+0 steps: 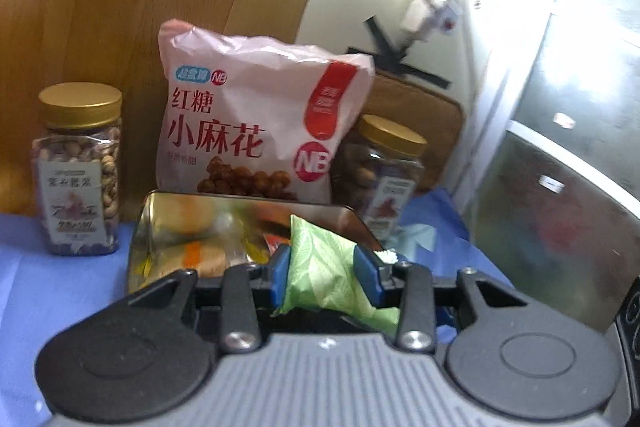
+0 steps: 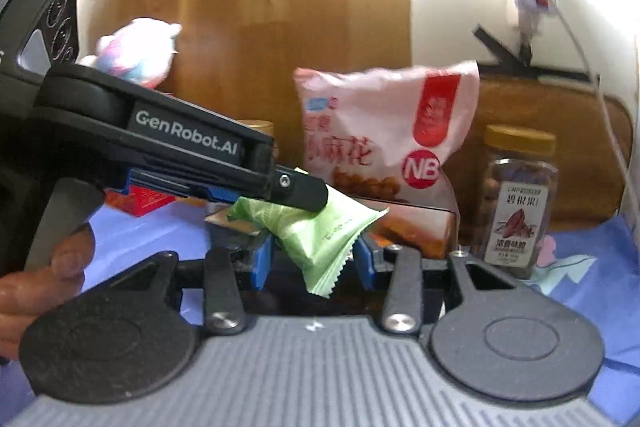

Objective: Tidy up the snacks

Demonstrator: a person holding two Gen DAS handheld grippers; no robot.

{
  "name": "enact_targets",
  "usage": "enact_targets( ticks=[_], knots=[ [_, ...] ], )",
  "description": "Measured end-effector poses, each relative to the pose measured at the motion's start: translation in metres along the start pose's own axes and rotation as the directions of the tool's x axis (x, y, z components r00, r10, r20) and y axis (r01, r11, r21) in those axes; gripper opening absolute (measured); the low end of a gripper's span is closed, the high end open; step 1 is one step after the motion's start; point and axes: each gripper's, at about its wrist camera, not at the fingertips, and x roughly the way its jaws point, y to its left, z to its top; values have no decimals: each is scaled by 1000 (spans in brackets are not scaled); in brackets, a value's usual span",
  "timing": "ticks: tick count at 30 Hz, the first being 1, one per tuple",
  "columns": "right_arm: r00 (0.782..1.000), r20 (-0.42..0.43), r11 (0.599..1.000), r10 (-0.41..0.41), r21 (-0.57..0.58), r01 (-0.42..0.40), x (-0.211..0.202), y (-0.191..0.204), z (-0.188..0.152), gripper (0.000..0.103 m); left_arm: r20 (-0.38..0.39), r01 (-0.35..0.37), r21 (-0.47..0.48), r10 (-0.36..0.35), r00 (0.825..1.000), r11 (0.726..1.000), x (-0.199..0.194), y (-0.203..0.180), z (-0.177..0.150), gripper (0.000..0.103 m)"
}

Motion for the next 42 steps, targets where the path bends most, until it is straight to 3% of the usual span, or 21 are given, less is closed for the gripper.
enact_targets(
  ticks=[6,12,18,25,33,42],
  knots=[
    [1000,0,999,-24,48,24,34,-18,-9,53,-27,-83,-18,82,996,996,43,14,11,34],
    [999,23,995,-50,88,48,24,-33,-14,62,-46,-172,-15,171,984,985,57,17,1,38],
    [997,36,986,-67,154,61,12,-37,-15,62,-44,-268,59,270,962,962,27,-4,-4,38],
    [997,36,985,-71,158,65,-14,-19,-20,63,-32,-315,88,319,947,945,-21,-12,-21,38],
    [995,-36,976,-91,194,97,-50,-3,-44,63,-53,-365,101,371,927,925,-53,-5,-53,41],
    [991,-117,971,-72,220,96,-55,11,-63,63,-119,-405,86,413,903,910,-64,15,-90,41]
  ],
)
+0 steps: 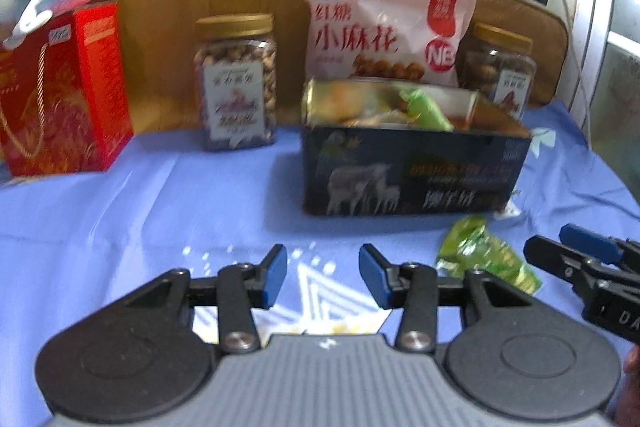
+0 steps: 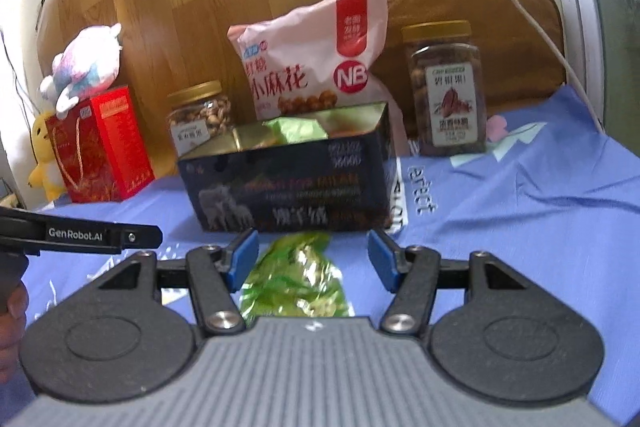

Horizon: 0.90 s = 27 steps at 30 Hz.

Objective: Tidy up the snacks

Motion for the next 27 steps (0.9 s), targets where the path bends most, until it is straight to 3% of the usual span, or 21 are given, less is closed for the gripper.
enact_targets(
  ticks=[11,16,23,25,27],
  knots=[
    [999,-39,997,16,80,-13,3,-11,-4,64,-31,-39,5,39,999,999,8,8,-26,46],
    [999,-45,997,14,73,-11,4,-9,-4,64,-10,-65,42,66,998,997,8,3,-31,56],
    [999,-46,997,18,76,-14,4,-10,-4,64,49,-88,106,83,995,991,2,-7,-36,57],
    [999,-47,997,22,73,-18,4,-10,-3,64,72,-97,129,88,994,987,-2,-11,-37,61],
    [998,-54,997,30,70,-26,5,-10,-3,66,87,-99,146,87,992,984,-4,-13,-38,72]
  ],
)
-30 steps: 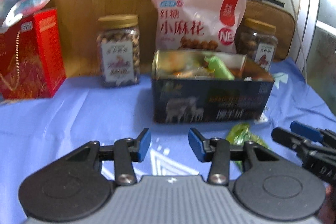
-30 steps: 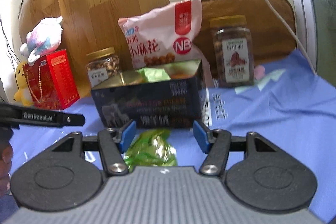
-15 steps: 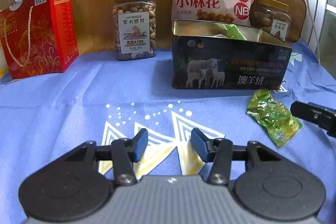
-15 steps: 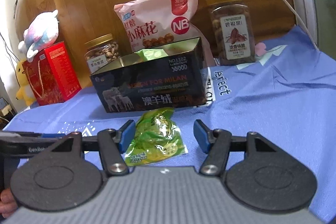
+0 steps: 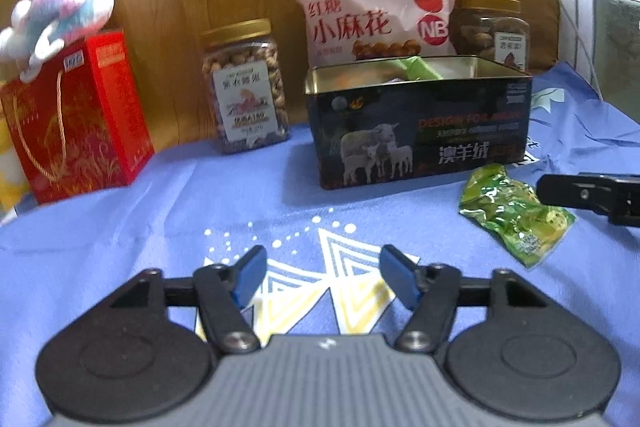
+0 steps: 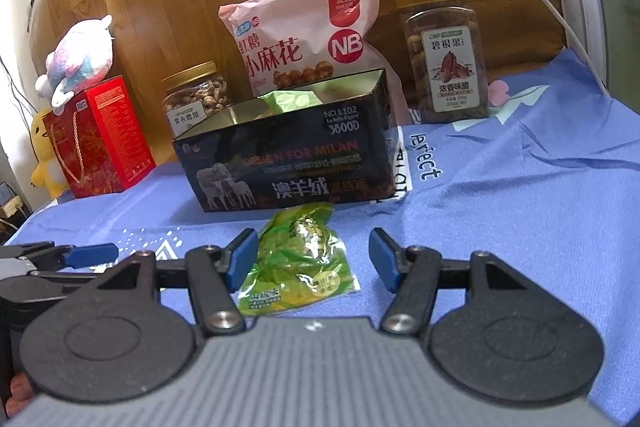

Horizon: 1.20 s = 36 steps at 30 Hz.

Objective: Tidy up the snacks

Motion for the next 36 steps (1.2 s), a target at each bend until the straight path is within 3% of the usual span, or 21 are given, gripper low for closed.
enact_targets(
  ticks=[10,17,36],
  knots=[
    [999,-33,999,-5,-43,4,3,7,-1,73,-21,45,-25,-46,999,999,2,5,-1,77],
    [1000,-23,999,-6,-38,5,1,6,-1,73,9,50,-5,-50,999,999,-2,1,-2,87],
    [997,-79,995,-1,-98,-7,5,16,-3,80,-36,81,-45,-82,996,996,6,8,-1,88]
  ],
)
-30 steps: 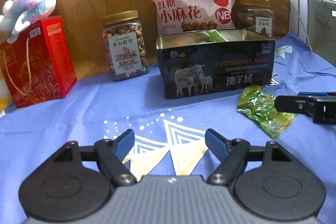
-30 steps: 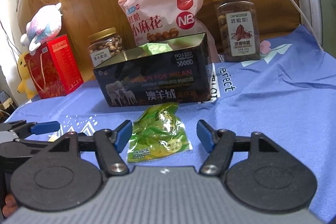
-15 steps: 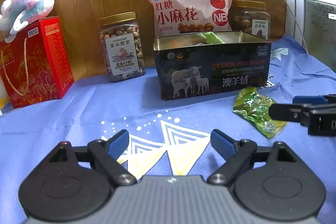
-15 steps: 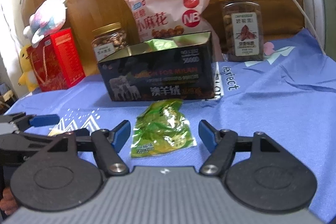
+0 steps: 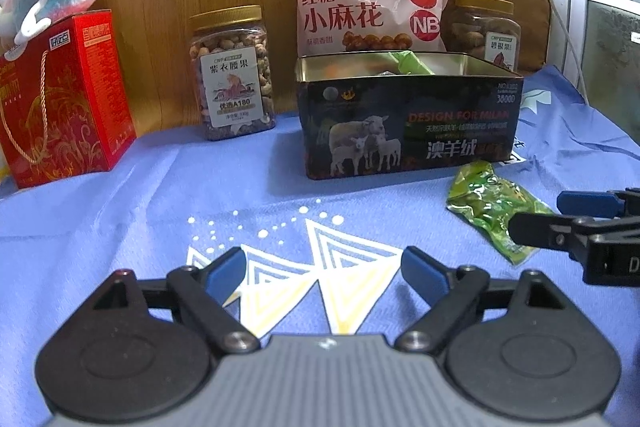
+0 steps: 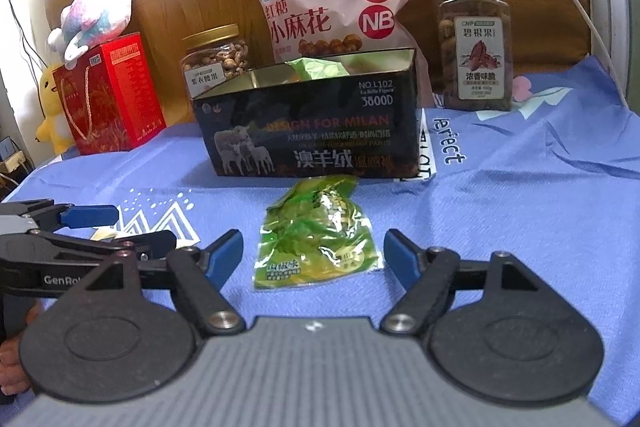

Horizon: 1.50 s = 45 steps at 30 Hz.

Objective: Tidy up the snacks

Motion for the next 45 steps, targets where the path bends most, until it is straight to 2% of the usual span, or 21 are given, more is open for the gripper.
enact_targets(
  ticks=[18,23,36,45],
  knots=[
    [1000,-16,1000,-14,-28,13,2,4,1,80,-31,-19,-12,19,999,1000,5,2,1,88],
    [998,-52,998,-18,-63,14,8,9,1,82,-45,-24,-19,24,999,1000,7,3,0,87],
    [992,-89,984,-88,-163,73,15,24,0,86,-55,-22,-43,20,998,999,8,7,1,87],
    [991,-89,984,-102,-155,87,15,24,1,88,-53,-14,-47,11,999,999,8,8,1,87]
  ],
)
